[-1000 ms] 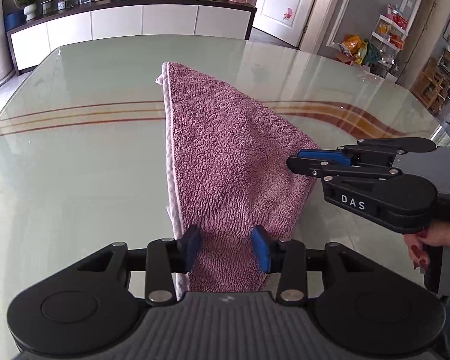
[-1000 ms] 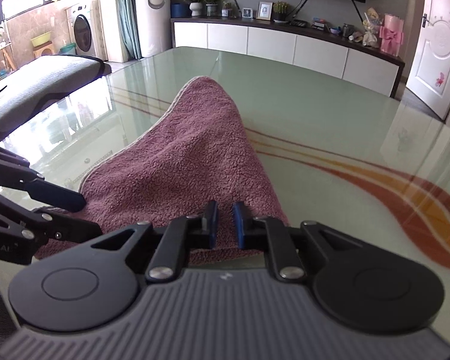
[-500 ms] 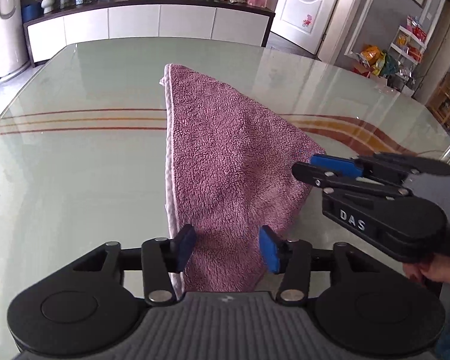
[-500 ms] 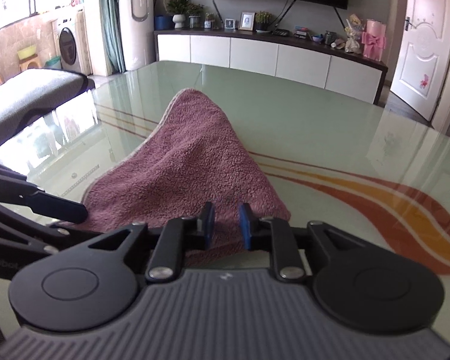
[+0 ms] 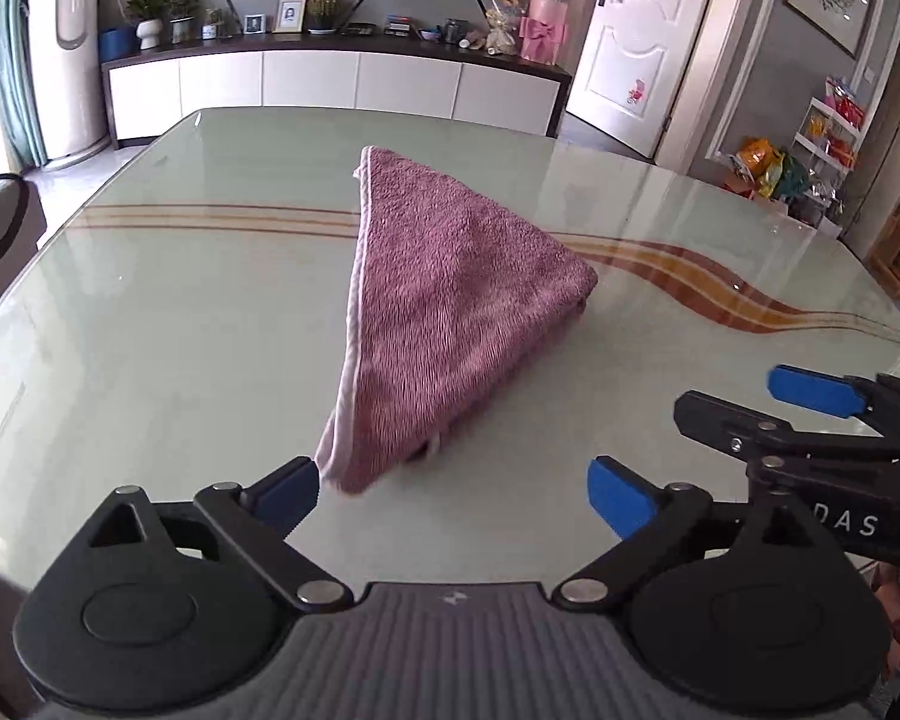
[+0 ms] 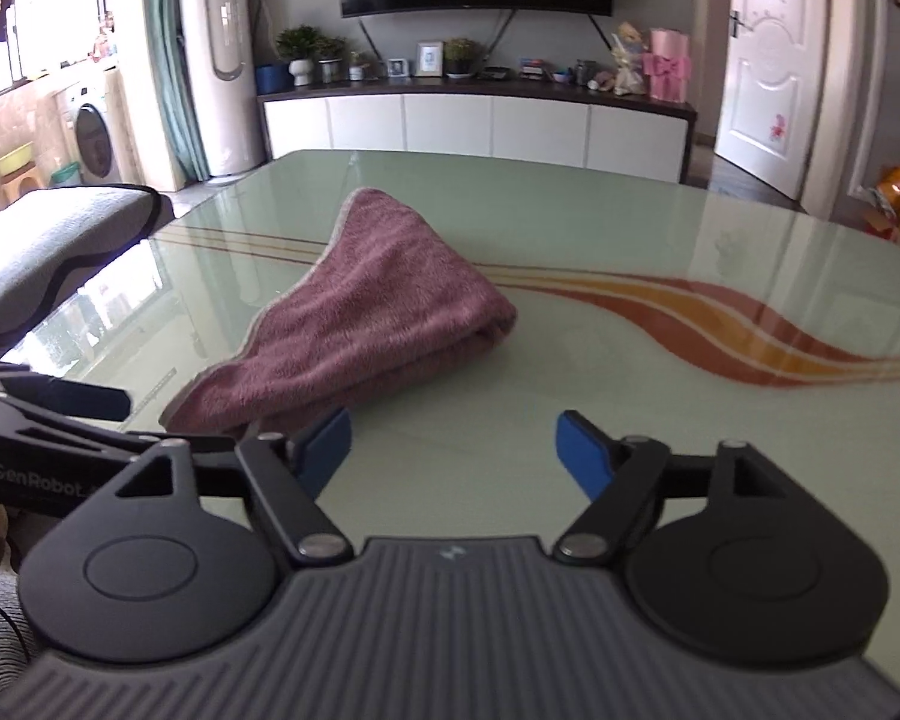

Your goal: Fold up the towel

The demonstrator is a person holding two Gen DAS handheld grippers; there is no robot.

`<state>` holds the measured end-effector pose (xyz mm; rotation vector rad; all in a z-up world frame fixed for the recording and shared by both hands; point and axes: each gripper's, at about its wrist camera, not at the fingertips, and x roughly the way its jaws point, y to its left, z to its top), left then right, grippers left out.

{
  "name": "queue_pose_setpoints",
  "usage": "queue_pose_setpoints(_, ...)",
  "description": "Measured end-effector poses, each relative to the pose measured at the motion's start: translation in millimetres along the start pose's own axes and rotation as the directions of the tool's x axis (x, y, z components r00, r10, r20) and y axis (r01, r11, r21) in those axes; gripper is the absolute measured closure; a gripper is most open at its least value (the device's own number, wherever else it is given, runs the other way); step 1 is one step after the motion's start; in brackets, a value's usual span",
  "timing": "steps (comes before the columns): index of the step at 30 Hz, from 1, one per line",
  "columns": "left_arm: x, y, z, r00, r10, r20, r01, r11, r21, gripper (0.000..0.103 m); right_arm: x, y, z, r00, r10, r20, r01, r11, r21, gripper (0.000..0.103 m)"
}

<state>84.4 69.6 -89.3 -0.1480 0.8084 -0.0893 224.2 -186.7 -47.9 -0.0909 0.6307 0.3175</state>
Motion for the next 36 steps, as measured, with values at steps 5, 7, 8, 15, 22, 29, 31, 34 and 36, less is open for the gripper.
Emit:
queue_pose_setpoints(5,-10.2,-5.6,-10.4,1.0,0.027,0.012,-0.027,1.0,0.005,0.001,-9.8,-1.1,-10.4,0.999,-0.049,0.017,0.049,0.999,-0.003,0.007)
queue_pose_setpoints(7,-13.8,-5.8,-13.7,0.999,0.037,0.006,-0.037,0.999,-0.002,0.001,-12.5,-3.4,-14.2,0.998,-0.063,0.025,0.063,0.998,0.009,0.0)
queue_pose_setpoints(8,-16.2,-6.0,-16.2,0.999,0.047,0.001,-0.046,0.999,-0.006,0.001,-14.9,-5.4,-17.1,0.997,-0.064,0.032,0.063,0.998,0.019,0.0)
queue_pose_setpoints(15,-16.2,-14.3,-28.0,0.996,0.093,-0.018,-0.092,0.995,0.028,0.001,-20.5,-2.3,-34.2,0.999,-0.038,0.017,0.038,0.999,0.013,0.0)
queue_pose_setpoints(22,-22.6,-15.9,-37.9,0.997,0.076,-0.026,-0.077,0.997,-0.015,0.001,-32.0,-5.9,-44.3,0.999,-0.012,0.037,0.01,0.999,0.045,0.0)
queue_pose_setpoints(29,-42.5,-29.0,-39.4,0.989,0.143,0.047,-0.143,0.99,-0.003,0.001,-42.2,-7.1,-49.5,0.998,0.017,0.065,-0.022,0.997,0.071,0.0)
queue_pose_setpoints(31,-48.0,-32.2,-39.0,0.984,0.16,0.079,-0.161,0.987,0.012,0.001,-45.0,-8.7,-49.6,0.997,0.025,0.076,-0.032,0.996,0.088,0.0)
queue_pose_setpoints(34,-56.2,-37.0,-38.5,0.975,0.183,0.127,-0.189,0.981,0.033,0.003,-48.0,-7.7,-49.7,0.996,0.025,0.084,-0.033,0.995,0.095,0.0)
queue_pose_setpoints(36,-59.9,-39.8,-37.2,0.97,0.2,0.139,-0.208,0.977,0.043,0.003,-49.4,-6.8,-49.9,0.996,0.022,0.086,-0.03,0.995,0.095,0.0)
